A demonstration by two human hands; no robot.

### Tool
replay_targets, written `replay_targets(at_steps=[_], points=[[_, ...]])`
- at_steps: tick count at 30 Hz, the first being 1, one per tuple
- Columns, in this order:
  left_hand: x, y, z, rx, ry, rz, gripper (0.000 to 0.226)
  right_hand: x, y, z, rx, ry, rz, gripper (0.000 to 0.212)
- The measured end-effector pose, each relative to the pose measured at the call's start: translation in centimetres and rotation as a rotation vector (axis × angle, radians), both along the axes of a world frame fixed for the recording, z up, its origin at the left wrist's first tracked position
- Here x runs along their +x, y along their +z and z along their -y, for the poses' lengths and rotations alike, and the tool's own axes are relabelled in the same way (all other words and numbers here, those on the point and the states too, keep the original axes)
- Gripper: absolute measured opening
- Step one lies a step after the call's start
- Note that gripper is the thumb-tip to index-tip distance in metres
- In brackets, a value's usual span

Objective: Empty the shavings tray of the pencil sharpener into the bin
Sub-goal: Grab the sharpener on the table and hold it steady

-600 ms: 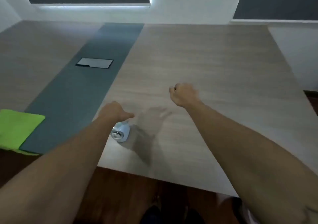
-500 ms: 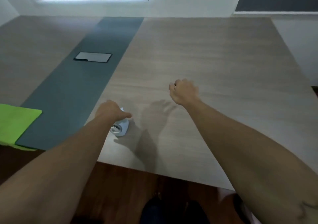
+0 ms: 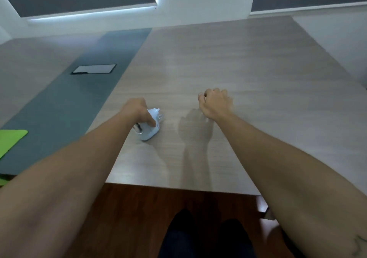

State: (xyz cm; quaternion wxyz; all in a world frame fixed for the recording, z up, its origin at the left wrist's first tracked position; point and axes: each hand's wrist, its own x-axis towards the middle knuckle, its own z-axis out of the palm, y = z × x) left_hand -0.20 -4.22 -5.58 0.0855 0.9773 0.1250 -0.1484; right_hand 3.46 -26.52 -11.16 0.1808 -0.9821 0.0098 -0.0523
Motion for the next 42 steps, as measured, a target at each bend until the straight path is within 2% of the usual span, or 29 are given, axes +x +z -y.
replay_targets(at_steps=[6, 10, 13, 20, 23, 28, 35, 39, 42], points=[[-0.9, -0.8, 6.2, -0.106, -0.290, 0.095, 0.065, -1.6, -2.6, 2.8, 0.029, -0.070, 0.150, 0.050], [-3.2, -2.2, 7.8, -0.151, -0.408, 0.200, 0.061, -4.4, -4.5, 4.7, 0.113, -0.095, 0.275, 0.045], [-5.6, -2.7, 8.2, -0.220, -0.448, 0.248, 0.060, -7.6, -5.6, 5.7, 0.158, -0.086, 0.271, 0.037], [-7.7, -3.6, 8.8, -0.275, -0.511, 0.234, 0.062, -12.0, -5.2, 6.7, 0.423, -0.019, 0.266, 0.039], [-7.9, -4.4, 8.8, -0.287, -0.521, 0.229, 0.059, -12.8, -5.2, 6.4, 0.465, 0.024, 0.227, 0.044], [-7.7, -5.0, 8.5, -0.300, -0.532, 0.237, 0.059, -12.9, -5.3, 5.7, 0.312, 0.163, 0.121, 0.040], [-7.6, -5.0, 8.4, -0.319, -0.547, 0.216, 0.058, -11.5, -5.2, 5.2, 0.222, 0.165, 0.118, 0.021], [-7.7, -5.0, 8.5, -0.333, -0.536, 0.186, 0.057, -10.3, -5.0, 4.9, 0.342, 0.129, 0.119, 0.018], [-7.6, -4.7, 8.8, -0.392, -0.490, 0.163, 0.050, -9.7, -4.5, 4.3, 0.584, 0.066, 0.081, 0.021]])
